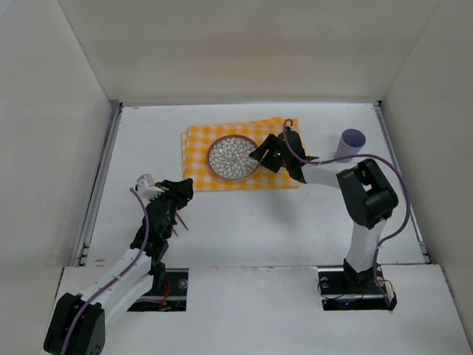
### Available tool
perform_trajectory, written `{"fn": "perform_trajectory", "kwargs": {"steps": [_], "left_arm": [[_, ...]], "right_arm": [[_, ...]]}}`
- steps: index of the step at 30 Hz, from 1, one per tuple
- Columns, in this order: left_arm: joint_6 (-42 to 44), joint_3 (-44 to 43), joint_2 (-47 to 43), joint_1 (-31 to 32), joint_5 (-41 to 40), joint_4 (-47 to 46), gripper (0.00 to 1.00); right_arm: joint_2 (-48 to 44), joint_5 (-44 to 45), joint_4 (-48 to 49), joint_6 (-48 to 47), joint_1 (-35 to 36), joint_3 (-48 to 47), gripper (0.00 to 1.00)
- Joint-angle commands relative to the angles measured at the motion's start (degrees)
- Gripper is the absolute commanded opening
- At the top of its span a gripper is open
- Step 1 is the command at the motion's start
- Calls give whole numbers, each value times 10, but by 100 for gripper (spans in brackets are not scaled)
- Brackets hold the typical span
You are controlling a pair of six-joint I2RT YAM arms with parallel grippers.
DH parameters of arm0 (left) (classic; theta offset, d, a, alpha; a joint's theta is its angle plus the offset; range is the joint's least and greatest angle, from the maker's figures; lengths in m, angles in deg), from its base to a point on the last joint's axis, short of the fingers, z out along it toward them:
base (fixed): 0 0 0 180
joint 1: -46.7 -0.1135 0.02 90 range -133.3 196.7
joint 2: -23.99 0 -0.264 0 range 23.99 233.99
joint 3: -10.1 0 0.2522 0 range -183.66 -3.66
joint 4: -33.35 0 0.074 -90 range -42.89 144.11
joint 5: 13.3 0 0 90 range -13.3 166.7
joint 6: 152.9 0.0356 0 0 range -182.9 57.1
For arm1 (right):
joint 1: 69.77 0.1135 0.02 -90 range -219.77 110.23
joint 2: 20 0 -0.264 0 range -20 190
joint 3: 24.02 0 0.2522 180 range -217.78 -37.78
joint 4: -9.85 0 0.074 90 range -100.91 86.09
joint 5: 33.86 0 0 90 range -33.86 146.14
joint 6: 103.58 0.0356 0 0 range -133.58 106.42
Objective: Set the dinner table for one person
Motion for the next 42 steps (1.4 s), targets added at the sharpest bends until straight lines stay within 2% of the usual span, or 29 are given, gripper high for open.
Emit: {"fn": "perform_trajectory", "kwargs": {"steps": [1, 5, 6, 10, 12, 14, 18, 21, 25, 33, 40, 42], "left_arm": [[-3, 3, -5, 1, -5, -20, 46], [1, 2, -4, 8, -13, -23, 46], [-1, 2, 0, 9, -13, -24, 46], [1, -2, 8, 22, -11, -28, 46], [4, -3, 10, 30, -18, -30, 46], [4, -4, 11, 37, -18, -30, 46], [5, -4, 3, 49, -22, -30, 46], [5, -4, 13, 50, -23, -30, 47], [3, -5, 13, 55, -24, -31, 47], [3, -2, 4, 53, -24, -31, 47], [5, -5, 16, 53, -25, -32, 47], [5, -5, 18, 49, -24, -32, 47]], "right_arm": [[-92, 29, 9, -38, 1, 25, 66], [-193, 71, -68, -98, 1, 61, 66], [-219, 83, -85, -115, -1, 66, 62], [-333, 177, -171, -173, -39, 72, 22], [-378, 239, -221, -192, -78, 69, 17], [-407, 302, -252, -207, -121, 67, 19], [-433, 384, -260, -210, -196, 82, 46], [-414, 407, -266, -218, -240, 79, 55], [-355, 380, -268, -218, -283, 61, 55], [-288, 344, -259, -228, -300, 21, 52], [-226, 332, -237, -223, -307, 9, 45], [-212, 325, -225, -221, -309, 10, 41]]}}
